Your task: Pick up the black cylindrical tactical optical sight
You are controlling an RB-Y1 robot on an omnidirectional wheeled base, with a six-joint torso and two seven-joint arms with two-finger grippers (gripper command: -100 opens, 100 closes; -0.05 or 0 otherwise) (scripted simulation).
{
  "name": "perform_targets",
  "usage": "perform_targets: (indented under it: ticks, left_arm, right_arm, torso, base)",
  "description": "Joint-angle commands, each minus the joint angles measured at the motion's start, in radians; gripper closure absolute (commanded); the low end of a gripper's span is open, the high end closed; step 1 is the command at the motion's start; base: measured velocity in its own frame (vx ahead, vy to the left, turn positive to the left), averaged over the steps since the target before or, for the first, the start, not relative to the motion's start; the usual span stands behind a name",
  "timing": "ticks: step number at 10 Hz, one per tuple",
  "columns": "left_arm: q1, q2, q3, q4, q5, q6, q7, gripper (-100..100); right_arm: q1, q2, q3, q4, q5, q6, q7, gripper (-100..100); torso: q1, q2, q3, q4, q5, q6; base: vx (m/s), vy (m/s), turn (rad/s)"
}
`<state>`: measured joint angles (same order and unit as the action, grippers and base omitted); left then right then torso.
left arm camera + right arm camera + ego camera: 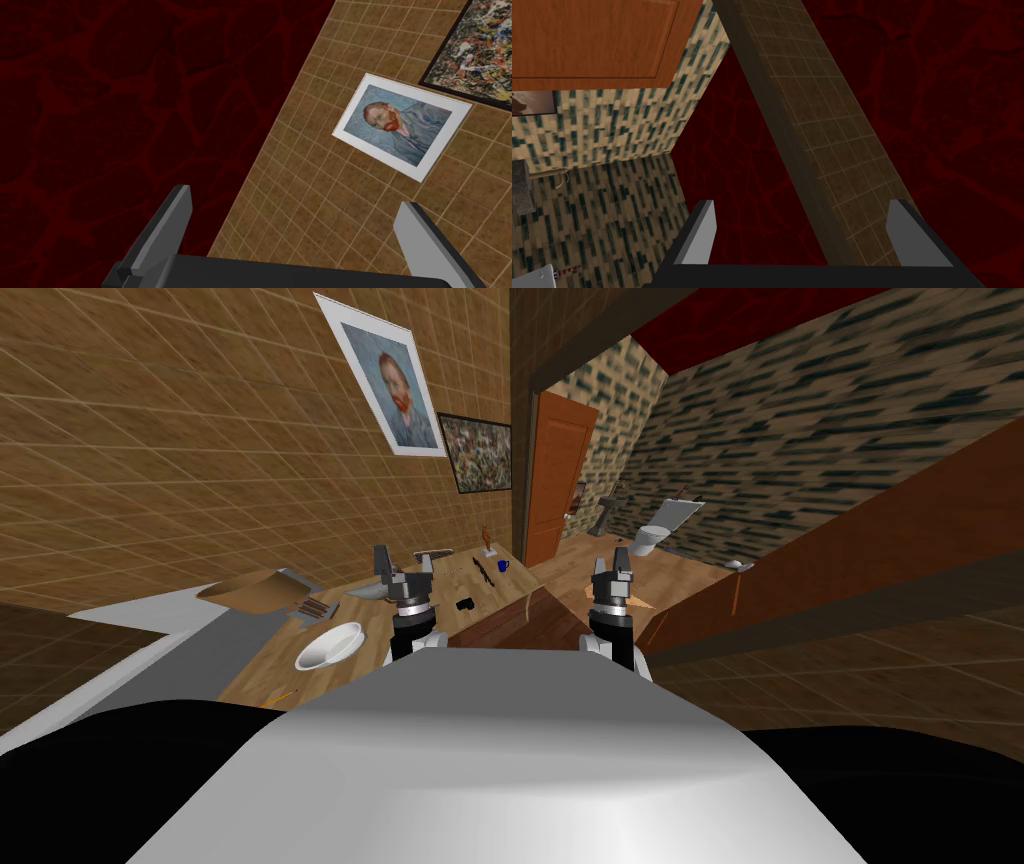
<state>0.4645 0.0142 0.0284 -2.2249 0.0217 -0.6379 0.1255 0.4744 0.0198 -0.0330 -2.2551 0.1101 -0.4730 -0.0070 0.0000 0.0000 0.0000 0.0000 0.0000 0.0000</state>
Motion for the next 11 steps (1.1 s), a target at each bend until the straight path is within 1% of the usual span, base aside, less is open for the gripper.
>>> perform_targets:
  ticks: [1,3,6,7,8,9,11]
  left_arm:
    - [-0.006,0.029,0.002,0.006,0.0,0.017,0.002,-100]
    - [-0.021,0.067,0.006,0.021,0.001,0.057,0.008,-100]
    - [-0.056,0.112,0.016,0.056,0.002,0.145,0.023,-100]
    - [-0.056,0.112,0.016,0.056,0.002,0.151,0.023,-100]
    - [-0.07,0.122,0.02,0.071,0.002,0.189,0.03,-100]
    - [-0.07,0.122,0.02,0.071,0.002,0.19,0.03,-100]
    - [-0.103,0.136,0.031,0.103,0.003,0.258,0.046,-100]
  right_arm:
    - [0.0,0.0,0.0,0.0,0.0,0.0,0.0,0]
    - [0.0,0.0,0.0,0.0,0.0,0.0,0.0,0]
    - [0.0,0.0,0.0,0.0,0.0,0.0,0.0,0]
    - [0.0,0.0,0.0,0.0,0.0,0.0,0.0,0]
    - [0.0,0.0,0.0,0.0,0.0,0.0,0.0,0]
    - [0.0,0.0,0.0,0.0,0.0,0.0,0.0,0]
    - [0.0,0.0,0.0,0.0,0.0,0.0,0.0,0]
  torso:
    - [0.0,0.0,0.0,0.0,0.0,0.0]
    - [-0.001,0.0,0.0,0.0,0.0,0.0]
    - [-0.002,0.0,0.0,0.0,0.0,0.0]
    - [-0.003,0.001,0.0,0.0,-0.001,0.0]
    - [-0.002,0.001,0.0,0.0,0.0,0.0]
    - [-0.002,0.001,0.0,0.0,0.0,0.0]
    - [-0.002,0.001,0.0,0.0,0.0,0.0]
  base:
    - [-0.002,-0.005,0.011]
    - [-0.005,-0.019,0.022]
    - [-0.012,-0.036,0.037]
    - [-0.011,-0.03,0.014]
    - [-0.013,-0.026,0.029]
    - [-0.011,-0.021,0.019]
    - [-0.018,-0.034,0.05]
